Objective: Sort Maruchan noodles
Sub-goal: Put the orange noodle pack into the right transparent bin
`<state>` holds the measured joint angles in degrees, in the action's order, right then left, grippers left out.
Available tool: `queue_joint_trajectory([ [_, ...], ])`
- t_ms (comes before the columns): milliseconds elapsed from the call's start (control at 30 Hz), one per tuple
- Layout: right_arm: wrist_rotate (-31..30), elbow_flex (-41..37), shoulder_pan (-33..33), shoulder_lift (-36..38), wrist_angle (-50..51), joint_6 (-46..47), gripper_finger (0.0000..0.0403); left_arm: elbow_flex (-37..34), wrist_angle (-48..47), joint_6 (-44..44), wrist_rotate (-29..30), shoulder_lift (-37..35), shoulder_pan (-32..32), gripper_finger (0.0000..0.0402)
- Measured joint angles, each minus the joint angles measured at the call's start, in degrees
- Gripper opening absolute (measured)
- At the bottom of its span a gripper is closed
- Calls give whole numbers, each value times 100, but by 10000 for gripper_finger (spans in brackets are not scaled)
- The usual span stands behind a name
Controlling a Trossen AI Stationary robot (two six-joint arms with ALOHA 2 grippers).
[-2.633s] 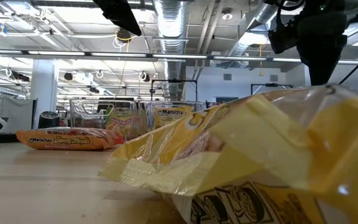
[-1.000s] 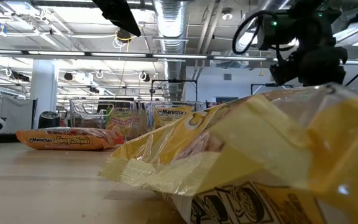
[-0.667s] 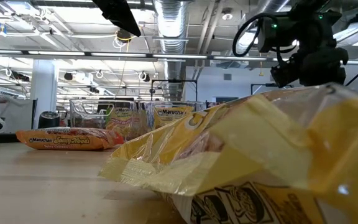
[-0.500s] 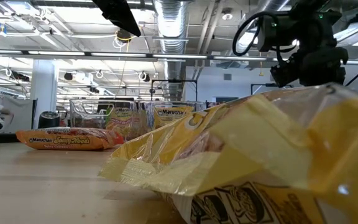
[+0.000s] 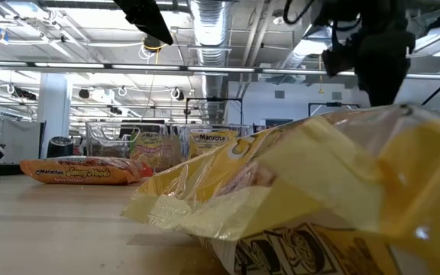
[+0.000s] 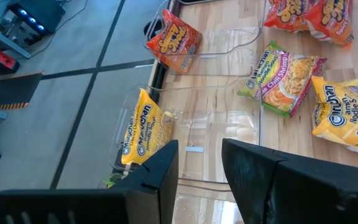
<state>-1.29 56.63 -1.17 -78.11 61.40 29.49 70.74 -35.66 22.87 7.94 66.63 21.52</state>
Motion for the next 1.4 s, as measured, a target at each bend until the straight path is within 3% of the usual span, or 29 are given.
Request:
queue_joint_trajectory([
  [267, -1161, 973, 94, 0, 788, -173, 3, 0, 0, -3, -1, 0, 0, 114],
  [467, -1963, 1603, 743, 2, 945, -1012, 3, 0, 0, -10, -1, 0, -1, 114],
  [633, -2250, 1926, 1477, 2, 827, -1886, 3, 0, 0, -17, 0, 0, 0, 114],
  [1000, -2125, 1949, 3194, -357, -181, -3503, 3, 0, -2, -44, -1, 0, 0, 114],
  [1400, -2053, 1947, 3471, -1749, -693, -4251, 3, 0, -12, -155, -1, 0, -2, 114],
])
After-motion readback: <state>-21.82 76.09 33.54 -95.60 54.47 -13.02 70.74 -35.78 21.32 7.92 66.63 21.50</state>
